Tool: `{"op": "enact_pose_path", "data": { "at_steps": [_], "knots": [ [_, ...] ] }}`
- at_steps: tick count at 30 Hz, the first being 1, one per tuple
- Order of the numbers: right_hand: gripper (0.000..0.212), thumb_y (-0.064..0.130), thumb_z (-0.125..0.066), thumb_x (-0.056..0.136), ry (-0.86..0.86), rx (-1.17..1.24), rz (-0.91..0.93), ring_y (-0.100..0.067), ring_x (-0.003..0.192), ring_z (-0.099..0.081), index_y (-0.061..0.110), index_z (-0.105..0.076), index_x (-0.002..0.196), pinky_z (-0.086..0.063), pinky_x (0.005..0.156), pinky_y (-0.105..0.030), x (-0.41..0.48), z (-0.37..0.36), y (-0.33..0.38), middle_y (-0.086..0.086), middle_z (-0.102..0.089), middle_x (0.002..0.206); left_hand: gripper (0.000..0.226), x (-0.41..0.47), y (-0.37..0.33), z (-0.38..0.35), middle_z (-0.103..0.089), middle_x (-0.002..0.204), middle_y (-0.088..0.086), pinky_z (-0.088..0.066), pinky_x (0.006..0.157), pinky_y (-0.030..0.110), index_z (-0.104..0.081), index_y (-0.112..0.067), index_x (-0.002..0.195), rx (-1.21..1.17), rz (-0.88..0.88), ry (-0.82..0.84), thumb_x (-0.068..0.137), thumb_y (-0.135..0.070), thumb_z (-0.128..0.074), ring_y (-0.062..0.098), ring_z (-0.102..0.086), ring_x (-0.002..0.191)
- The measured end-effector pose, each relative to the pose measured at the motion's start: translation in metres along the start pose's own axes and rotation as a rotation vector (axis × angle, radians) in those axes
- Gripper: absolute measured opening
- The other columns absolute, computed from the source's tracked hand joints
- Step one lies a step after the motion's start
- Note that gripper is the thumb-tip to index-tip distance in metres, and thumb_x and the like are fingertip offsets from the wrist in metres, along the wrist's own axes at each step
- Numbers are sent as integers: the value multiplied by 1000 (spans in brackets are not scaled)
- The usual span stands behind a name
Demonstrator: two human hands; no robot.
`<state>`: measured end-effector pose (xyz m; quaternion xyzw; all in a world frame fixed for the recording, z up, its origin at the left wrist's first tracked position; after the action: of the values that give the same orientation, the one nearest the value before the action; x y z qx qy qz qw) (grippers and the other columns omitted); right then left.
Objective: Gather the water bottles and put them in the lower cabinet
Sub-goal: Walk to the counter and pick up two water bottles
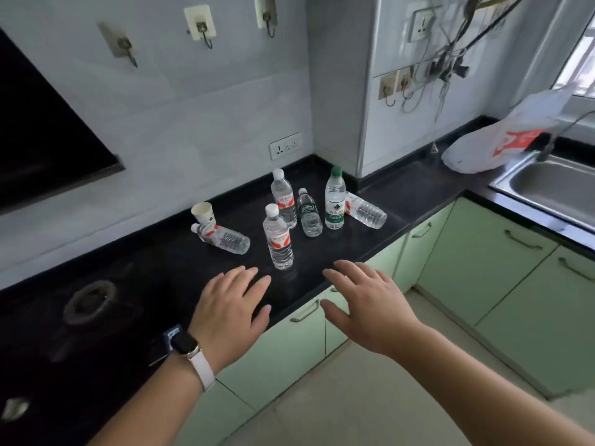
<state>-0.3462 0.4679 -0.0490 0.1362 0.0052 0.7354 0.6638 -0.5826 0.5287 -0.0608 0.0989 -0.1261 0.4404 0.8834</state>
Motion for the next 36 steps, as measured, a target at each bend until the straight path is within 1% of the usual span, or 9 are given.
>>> {"op": "enact_pose_path", "data": {
  "at_steps": [10,17,22,24,26,27,30,32,36],
  "knots": [
    [56,59,-41,89,117,18,102,-25,113,-62,23,-62,126,-51,92,-42,78,-40,-17,2,-62,126,49,35,49,-54,-70,121,13,-55,92,50,-72,-13,121,5,100,49,87,-40,-49,35,-65,115],
    [57,62,-41,86,191,20,21,-22,109,-63,26,-63,125,-53,88,-40,140,-82,-29,7,-63,124,50,80,96,-116,-71,116,12,-57,87,47,-74,-11,117,-66,146,97,85,-40,-49,35,-67,109],
    [66,66,-36,90,331,63,-35,-17,132,-44,31,-41,145,-38,106,-35,183,-120,-33,13,-44,145,48,103,130,-158,-72,106,8,-59,78,43,-76,-12,111,-97,202,145,82,-41,-49,30,-69,98],
    [66,64,-43,92,354,106,-66,-16,136,-39,30,-35,148,-35,108,-32,197,-133,-34,12,-39,149,41,110,142,-177,-72,105,6,-59,75,42,-75,-13,110,-112,242,200,82,-38,-61,28,-70,97],
    [70,62,-49,91,375,172,-116,-17,136,-39,28,-33,149,-35,109,-32,206,-143,-34,11,-39,150,40,113,153,-194,-70,107,3,-57,75,41,-74,-14,112,-147,320,276,78,-35,-77,28,-69,99],
    [72,62,-52,90,392,218,-147,-17,137,-39,27,-32,149,-36,109,-32,209,-148,-34,10,-39,150,42,115,156,-199,-69,110,2,-56,77,41,-72,-15,116,-175,371,314,80,-35,-77,27,-68,102],
    [80,61,-61,84,434,346,-202,-13,137,-39,28,-29,150,-38,109,-32,219,-162,-35,11,-39,150,42,125,164,-212,-61,129,-4,-49,90,37,-60,-21,131,-278,546,371,95,-41,-60,22,-57,120],
    [84,62,-65,79,463,418,-208,-10,134,-40,31,-27,148,-39,107,-31,228,-172,-35,14,-39,148,40,133,171,-220,-58,132,-3,-48,92,37,-56,-22,131,-379,713,393,97,-43,-56,22,-54,123],
    [85,54,-77,72,487,576,-199,0,124,-44,37,-32,143,-39,102,-22,248,-187,-34,23,-43,134,49,146,180,-234,-59,129,5,-52,94,46,-51,-17,133,-619,1113,231,91,-39,-66,29,-59,119]
  ]
}}
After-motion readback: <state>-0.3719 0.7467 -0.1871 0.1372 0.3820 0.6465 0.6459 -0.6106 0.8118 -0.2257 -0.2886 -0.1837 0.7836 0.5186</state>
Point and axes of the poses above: each hand's wrist, its own x-axis towards the middle knuckle, its own z-axis out of the back of the hand, y = z × x, the point moved 3 cm from there along x, towards the middle knuckle
